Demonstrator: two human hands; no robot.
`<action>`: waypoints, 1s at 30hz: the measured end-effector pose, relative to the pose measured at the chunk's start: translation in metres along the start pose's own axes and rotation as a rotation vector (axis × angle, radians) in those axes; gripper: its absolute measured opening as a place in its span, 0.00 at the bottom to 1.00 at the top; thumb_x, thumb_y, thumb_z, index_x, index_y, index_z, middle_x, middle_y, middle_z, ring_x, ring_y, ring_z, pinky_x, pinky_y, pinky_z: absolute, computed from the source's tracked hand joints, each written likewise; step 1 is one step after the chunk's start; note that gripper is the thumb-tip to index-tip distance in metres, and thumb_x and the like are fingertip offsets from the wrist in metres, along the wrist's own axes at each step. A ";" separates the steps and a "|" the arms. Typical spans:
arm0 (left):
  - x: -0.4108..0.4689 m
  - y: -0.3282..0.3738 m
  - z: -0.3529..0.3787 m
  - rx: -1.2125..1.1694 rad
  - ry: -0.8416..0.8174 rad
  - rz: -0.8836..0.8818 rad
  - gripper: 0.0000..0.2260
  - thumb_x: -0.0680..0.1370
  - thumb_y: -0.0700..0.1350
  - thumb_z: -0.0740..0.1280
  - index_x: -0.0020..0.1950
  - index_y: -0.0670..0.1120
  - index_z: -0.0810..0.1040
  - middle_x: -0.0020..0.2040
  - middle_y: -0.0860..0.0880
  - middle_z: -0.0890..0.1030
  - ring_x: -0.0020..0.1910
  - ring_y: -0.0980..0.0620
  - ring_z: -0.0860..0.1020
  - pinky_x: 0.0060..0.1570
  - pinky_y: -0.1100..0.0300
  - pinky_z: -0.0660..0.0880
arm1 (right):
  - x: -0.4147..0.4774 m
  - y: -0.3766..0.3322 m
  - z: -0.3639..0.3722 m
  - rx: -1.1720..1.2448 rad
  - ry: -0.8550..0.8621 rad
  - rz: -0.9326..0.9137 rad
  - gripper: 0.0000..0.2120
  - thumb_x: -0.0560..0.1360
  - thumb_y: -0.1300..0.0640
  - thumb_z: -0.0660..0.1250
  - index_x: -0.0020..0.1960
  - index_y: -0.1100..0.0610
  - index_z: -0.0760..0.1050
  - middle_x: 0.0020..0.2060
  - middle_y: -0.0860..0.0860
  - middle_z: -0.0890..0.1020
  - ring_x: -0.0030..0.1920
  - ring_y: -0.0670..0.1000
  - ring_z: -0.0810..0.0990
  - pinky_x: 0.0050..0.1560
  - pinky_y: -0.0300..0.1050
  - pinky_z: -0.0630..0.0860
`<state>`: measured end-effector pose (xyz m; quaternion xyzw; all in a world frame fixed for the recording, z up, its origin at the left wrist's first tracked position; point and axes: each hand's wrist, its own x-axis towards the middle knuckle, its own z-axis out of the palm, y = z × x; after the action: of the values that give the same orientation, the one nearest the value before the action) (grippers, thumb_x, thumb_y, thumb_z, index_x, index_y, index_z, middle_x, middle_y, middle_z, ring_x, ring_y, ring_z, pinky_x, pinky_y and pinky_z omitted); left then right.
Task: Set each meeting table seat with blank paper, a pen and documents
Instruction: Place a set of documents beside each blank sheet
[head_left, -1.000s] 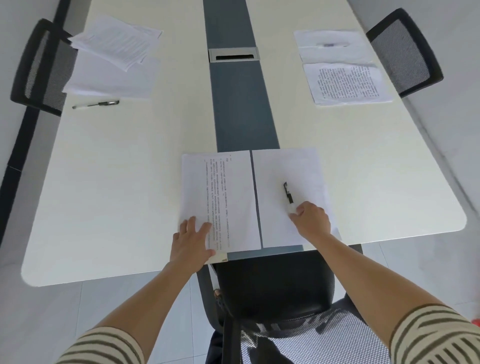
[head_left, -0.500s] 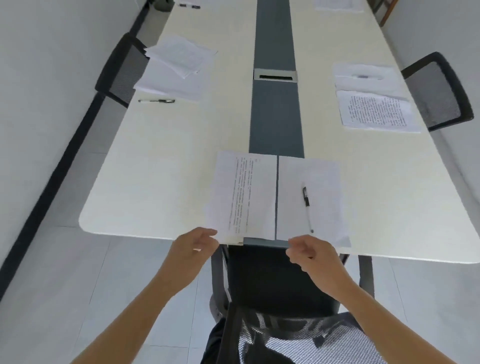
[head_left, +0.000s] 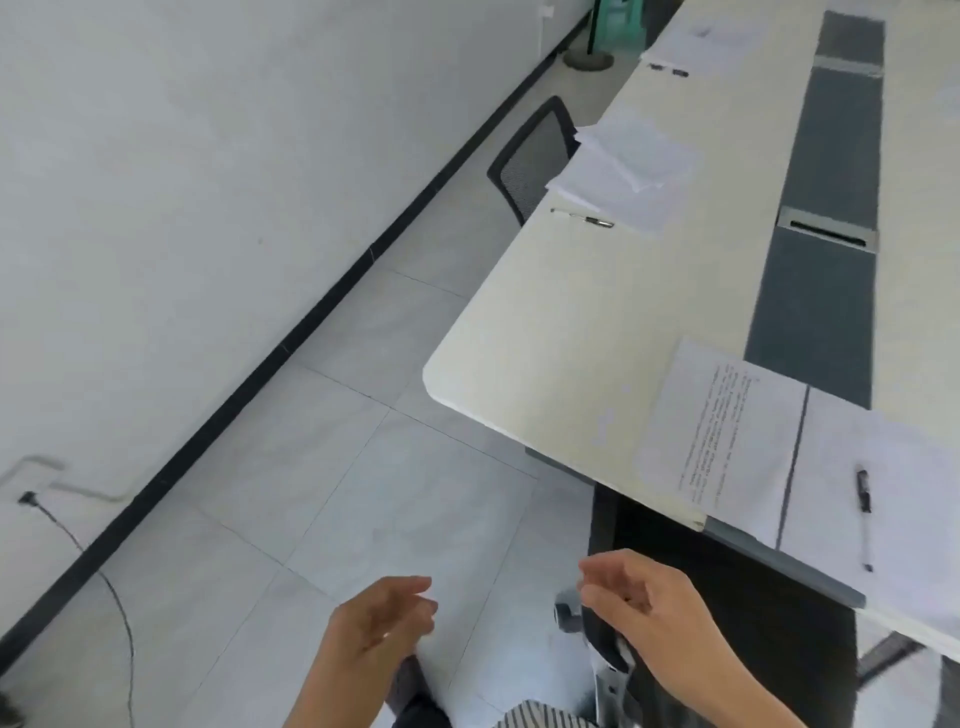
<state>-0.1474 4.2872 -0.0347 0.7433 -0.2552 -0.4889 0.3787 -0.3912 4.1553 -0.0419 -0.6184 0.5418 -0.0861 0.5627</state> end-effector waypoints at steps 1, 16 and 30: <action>0.003 -0.003 -0.024 -0.001 0.004 0.006 0.09 0.75 0.35 0.69 0.49 0.48 0.82 0.42 0.49 0.86 0.42 0.51 0.84 0.42 0.60 0.77 | 0.008 -0.015 0.019 0.002 0.004 -0.010 0.07 0.74 0.55 0.72 0.51 0.45 0.81 0.44 0.40 0.86 0.46 0.40 0.84 0.50 0.38 0.80; 0.085 -0.006 -0.257 -0.084 0.241 0.009 0.08 0.76 0.35 0.68 0.50 0.45 0.82 0.43 0.48 0.86 0.42 0.51 0.84 0.46 0.51 0.79 | 0.113 -0.170 0.170 0.060 -0.017 -0.103 0.09 0.73 0.61 0.73 0.49 0.49 0.83 0.42 0.44 0.87 0.45 0.41 0.84 0.47 0.33 0.77; 0.309 0.158 -0.352 0.064 0.141 0.129 0.14 0.67 0.53 0.72 0.50 0.48 0.82 0.44 0.51 0.87 0.45 0.53 0.84 0.47 0.56 0.79 | 0.347 -0.323 0.167 0.131 0.027 -0.158 0.08 0.73 0.61 0.73 0.48 0.49 0.83 0.42 0.45 0.87 0.44 0.42 0.84 0.46 0.31 0.77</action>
<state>0.2958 4.0741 0.0120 0.7696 -0.2909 -0.4013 0.4025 0.0518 3.9187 -0.0208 -0.6201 0.4919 -0.1737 0.5860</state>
